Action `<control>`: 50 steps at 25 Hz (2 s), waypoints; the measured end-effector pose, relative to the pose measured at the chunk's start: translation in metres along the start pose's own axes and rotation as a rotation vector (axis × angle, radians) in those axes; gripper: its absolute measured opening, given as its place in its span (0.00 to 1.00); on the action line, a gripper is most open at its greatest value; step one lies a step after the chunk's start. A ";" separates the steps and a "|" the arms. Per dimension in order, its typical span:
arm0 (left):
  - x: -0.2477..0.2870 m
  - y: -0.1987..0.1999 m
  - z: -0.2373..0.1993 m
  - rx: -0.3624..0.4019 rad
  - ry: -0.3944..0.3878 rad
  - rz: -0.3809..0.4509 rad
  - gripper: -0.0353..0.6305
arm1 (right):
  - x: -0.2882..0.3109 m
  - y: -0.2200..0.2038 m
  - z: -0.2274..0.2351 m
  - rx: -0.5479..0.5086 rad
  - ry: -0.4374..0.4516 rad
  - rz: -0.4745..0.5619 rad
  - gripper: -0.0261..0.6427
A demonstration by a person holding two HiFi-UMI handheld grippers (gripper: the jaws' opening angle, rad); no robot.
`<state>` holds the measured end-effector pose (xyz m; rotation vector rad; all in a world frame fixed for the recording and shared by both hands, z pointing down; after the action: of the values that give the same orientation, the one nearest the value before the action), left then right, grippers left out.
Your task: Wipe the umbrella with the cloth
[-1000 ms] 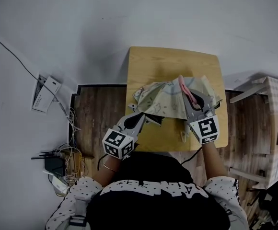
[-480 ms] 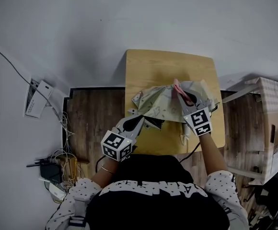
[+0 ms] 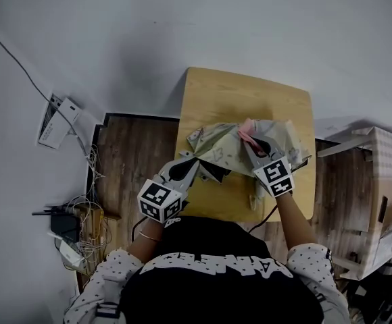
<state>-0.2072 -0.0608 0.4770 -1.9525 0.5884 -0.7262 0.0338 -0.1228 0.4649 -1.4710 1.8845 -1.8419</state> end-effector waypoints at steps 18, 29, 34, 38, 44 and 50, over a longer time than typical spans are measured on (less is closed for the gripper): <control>0.003 0.006 0.003 0.035 0.106 -0.021 0.05 | -0.030 -0.035 -0.022 0.039 0.181 -0.020 0.09; 0.002 0.003 0.010 0.029 0.135 -0.026 0.05 | -0.051 -0.051 -0.047 0.047 0.284 -0.027 0.09; 0.001 0.002 0.009 0.002 0.138 -0.024 0.05 | -0.058 -0.056 -0.054 0.053 0.306 -0.024 0.09; 0.001 0.002 0.009 0.006 0.147 -0.025 0.05 | -0.063 -0.058 -0.060 0.063 0.330 -0.023 0.09; 0.004 0.004 0.009 0.004 0.158 -0.017 0.05 | -0.069 -0.061 -0.065 0.073 0.368 -0.019 0.09; 0.005 0.004 0.010 0.007 0.162 -0.015 0.05 | -0.075 -0.060 -0.071 0.048 0.399 0.000 0.09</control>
<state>-0.1969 -0.0593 0.4710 -1.9050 0.6692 -0.9009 0.0575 -0.0093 0.4930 -1.1524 1.9761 -2.3006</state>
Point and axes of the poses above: the fingertips, and each gripper's own axes: x forward along the fingers, z to its right, y out of its top, the point moved 8 cm from there along -x, backward along the fingers, and after that the axes turned 2 degrees about -x, right-handed, at the moved point
